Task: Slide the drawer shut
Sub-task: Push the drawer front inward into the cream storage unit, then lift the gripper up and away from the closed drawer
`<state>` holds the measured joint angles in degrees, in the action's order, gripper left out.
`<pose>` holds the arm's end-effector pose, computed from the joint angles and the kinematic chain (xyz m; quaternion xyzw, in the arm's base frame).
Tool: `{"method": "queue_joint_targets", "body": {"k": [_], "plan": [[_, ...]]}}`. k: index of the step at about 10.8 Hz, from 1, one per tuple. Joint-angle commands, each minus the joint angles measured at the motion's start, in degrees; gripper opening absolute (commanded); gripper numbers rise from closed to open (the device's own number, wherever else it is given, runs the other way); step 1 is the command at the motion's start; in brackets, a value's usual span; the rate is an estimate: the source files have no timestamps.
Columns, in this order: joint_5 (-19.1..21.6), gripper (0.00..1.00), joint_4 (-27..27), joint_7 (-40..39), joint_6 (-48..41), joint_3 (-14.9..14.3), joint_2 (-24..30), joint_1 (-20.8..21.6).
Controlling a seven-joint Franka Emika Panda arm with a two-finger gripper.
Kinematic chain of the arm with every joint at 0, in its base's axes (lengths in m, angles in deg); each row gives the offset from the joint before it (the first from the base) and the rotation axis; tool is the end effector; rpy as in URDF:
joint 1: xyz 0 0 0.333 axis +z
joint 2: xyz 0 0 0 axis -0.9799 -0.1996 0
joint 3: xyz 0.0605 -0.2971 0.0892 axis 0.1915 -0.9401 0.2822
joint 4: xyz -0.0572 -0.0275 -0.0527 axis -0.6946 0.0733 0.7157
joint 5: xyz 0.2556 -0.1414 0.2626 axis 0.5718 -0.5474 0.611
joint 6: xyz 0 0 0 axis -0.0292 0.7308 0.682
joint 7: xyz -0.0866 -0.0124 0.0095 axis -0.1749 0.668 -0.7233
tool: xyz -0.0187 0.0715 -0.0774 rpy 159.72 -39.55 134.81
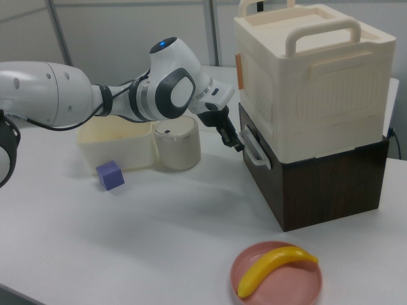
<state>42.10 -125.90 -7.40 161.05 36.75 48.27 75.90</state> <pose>0.6985 -0.1543 0.4421 0.8627 -0.4467 0.2267 0.0697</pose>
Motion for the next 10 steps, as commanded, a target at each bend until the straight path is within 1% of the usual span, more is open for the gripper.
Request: {"method": "queue_joint_targets", "body": {"k": [1,2,3,4,5,6,7,8,9,10], "plan": [[-1.7,0.00,1.2,-2.3,1.2,-1.2,-0.1,0.7],[-0.5,0.00,-0.8,-7.2,-2.5,-0.6,2.0,2.0],[2.4,0.00,-1.4,-12.7,-9.6,0.8,3.7,3.1],[6.0,0.00,-1.4,-19.9,-16.5,3.1,5.3,3.3],[9.5,0.00,-1.7,-26.0,-23.1,3.9,7.8,3.4],[10.5,0.00,-3.4,-30.5,-27.2,5.2,10.9,3.5],[10.6,0.05,-5.8,-34.8,-28.8,6.6,14.9,3.5],[10.7,0.19,-8.0,-39.0,-30.3,7.4,18.6,3.6],[11.0,0.44,-9.2,-43.5,-30.9,7.6,21.0,4.7],[11.5,0.95,-9.6,-47.2,-30.9,7.5,22.3,5.1]]}}
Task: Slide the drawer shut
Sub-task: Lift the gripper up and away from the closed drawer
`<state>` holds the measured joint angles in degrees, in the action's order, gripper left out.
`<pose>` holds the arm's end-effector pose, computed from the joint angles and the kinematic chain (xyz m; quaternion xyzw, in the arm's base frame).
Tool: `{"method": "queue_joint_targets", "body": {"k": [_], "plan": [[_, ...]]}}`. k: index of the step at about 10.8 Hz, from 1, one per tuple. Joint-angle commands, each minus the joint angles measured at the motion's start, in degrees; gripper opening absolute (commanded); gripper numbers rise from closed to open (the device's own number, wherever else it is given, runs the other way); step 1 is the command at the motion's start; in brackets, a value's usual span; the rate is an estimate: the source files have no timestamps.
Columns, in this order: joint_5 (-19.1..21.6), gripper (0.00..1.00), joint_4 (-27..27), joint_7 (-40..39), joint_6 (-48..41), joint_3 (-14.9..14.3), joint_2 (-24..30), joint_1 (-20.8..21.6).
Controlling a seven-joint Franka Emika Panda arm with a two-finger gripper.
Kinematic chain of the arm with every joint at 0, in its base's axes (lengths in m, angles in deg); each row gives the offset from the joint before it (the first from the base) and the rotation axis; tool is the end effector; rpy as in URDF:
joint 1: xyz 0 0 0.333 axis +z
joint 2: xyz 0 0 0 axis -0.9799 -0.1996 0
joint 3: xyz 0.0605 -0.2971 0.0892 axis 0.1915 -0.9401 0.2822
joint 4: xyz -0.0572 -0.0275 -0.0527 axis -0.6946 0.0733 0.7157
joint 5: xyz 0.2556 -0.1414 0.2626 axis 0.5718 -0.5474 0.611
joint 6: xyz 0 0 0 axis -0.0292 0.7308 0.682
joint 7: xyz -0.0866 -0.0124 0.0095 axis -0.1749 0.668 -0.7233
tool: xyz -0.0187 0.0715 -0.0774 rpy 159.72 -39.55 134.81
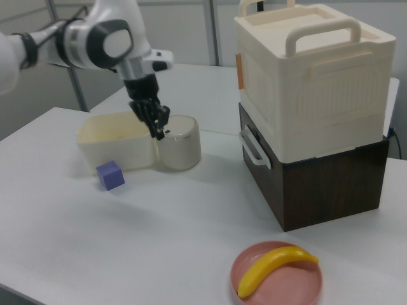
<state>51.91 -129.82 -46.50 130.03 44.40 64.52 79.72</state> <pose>0.6177 -0.0310 0.5340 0.9920 -0.1160 0.0337 0.0358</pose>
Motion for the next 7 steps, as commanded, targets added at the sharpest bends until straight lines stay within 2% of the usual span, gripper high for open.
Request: {"method": "queue_joint_targets", "body": {"k": [1,7], "plan": [[3.0,1.00,-5.3,-9.5,0.2,-0.5,6.7,1.5],[3.5,1.00,-4.9,-3.1,0.0,-0.7,6.1,3.2]]}}
